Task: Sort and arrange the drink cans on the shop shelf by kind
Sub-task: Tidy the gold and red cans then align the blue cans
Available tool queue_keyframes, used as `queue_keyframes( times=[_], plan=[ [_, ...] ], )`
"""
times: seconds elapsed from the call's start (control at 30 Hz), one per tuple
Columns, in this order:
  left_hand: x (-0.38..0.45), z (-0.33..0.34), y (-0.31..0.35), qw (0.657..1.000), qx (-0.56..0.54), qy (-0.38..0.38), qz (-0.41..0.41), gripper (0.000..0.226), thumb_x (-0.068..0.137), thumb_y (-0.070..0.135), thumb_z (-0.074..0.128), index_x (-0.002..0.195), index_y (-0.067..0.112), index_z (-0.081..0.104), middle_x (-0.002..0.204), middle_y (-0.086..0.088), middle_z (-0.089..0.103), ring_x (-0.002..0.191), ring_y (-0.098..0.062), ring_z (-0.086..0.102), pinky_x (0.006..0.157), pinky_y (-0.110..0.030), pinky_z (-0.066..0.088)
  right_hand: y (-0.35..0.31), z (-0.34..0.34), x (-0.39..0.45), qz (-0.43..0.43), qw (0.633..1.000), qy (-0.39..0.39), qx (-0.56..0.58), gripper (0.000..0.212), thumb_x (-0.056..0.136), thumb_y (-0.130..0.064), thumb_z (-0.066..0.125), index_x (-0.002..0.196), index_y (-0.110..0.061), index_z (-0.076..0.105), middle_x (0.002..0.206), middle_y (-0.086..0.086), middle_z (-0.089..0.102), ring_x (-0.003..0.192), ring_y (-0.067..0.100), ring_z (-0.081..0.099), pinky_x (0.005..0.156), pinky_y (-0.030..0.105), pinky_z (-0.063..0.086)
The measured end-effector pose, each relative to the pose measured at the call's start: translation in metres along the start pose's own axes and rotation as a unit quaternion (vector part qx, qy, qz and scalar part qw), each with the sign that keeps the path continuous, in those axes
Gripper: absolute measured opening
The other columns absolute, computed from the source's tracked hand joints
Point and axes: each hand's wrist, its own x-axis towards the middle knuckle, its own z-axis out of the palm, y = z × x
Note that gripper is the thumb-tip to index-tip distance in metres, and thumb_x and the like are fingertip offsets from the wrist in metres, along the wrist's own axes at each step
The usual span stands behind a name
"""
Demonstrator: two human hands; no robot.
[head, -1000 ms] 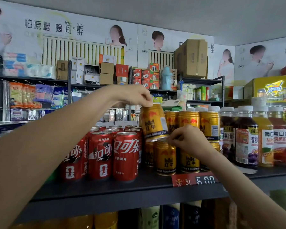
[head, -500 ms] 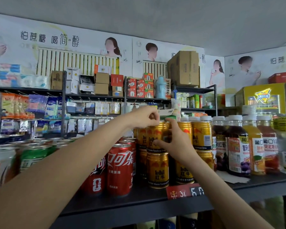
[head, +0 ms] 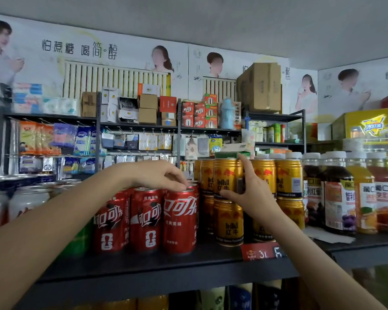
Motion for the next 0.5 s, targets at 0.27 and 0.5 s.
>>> queue_keyframes(
  times=[0.27, 0.5],
  plan=[
    [0.006, 0.013, 0.002, 1.0, 0.017, -0.005, -0.013, 0.041, 0.077, 0.031, 0.071, 0.114, 0.027, 0.054, 0.129, 0.004, 0.053, 0.116, -0.013, 0.05, 0.1, -0.035, 0.042, -0.008, 0.018, -0.008, 0.013, 0.995, 0.068, -0.073, 0.091, 0.08, -0.036, 0.07, 0.146, -0.03, 0.007, 0.108, 0.007, 0.052, 0.095, 0.022, 0.055, 0.078, 0.03, 0.049],
    [0.012, 0.026, 0.003, 0.998, 0.045, 0.039, -0.022, 0.046, 0.081, 0.037, 0.067, 0.122, 0.022, 0.052, 0.132, 0.003, 0.048, 0.118, -0.016, 0.047, 0.097, -0.033, 0.042, -0.002, 0.025, -0.03, 0.025, 0.994, 0.048, -0.091, 0.104, 0.081, -0.034, 0.07, 0.147, -0.028, -0.009, 0.129, 0.011, 0.041, 0.107, 0.023, 0.053, 0.083, 0.029, 0.047]
  ],
)
